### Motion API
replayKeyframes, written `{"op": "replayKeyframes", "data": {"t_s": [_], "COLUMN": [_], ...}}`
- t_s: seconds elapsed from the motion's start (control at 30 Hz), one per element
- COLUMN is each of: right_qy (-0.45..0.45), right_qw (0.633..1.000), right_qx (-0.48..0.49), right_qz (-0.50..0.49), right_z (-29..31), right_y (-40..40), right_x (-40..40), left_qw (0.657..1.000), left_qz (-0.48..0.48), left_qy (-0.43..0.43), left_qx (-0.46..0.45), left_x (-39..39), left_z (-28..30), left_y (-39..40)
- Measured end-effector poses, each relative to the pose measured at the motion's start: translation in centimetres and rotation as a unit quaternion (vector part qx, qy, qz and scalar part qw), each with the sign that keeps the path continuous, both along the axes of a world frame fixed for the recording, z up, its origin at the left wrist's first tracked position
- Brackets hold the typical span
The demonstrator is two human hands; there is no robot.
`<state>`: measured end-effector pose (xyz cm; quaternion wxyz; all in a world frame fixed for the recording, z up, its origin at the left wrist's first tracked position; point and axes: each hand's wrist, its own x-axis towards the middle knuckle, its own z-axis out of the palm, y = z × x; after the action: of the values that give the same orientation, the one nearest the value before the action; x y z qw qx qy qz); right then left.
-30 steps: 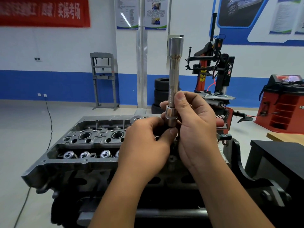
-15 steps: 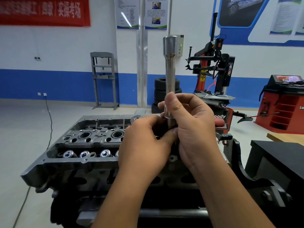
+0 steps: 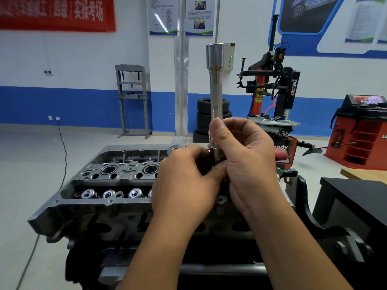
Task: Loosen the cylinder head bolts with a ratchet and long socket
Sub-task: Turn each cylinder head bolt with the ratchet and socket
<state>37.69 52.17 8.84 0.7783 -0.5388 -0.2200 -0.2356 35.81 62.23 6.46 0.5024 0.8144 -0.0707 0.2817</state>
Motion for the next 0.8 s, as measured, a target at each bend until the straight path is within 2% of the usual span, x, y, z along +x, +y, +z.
{"op": "replayKeyframes", "data": {"t_s": [0.2,0.3,0.47,0.67,0.8], "right_qy": [0.01,0.032,0.003,0.021,0.009], "right_qw": [1.0,0.999,0.999,0.999,0.999], "right_qx": [0.0,0.021,0.015,-0.026,-0.009], "right_qz": [-0.001,0.021,-0.03,0.009,0.032], "right_z": [-0.19,-0.01,-0.13,0.06,0.19], "right_y": [-0.14,-0.1,-0.06,0.04,-0.03], "right_x": [0.36,0.21,0.18,0.12,-0.29], "left_qw": [0.996,0.998,0.999,0.999,0.999], "left_qz": [-0.071,-0.037,-0.017,0.01,0.015], "left_qy": [0.03,0.019,0.009,0.001,0.005], "left_qx": [0.031,0.04,0.037,0.031,0.033], "left_x": [-0.15,-0.22,-0.17,-0.6,-0.67], "left_z": [0.37,0.31,0.0,0.29,0.29], "left_y": [0.29,0.0,0.06,-0.22,-0.2]}}
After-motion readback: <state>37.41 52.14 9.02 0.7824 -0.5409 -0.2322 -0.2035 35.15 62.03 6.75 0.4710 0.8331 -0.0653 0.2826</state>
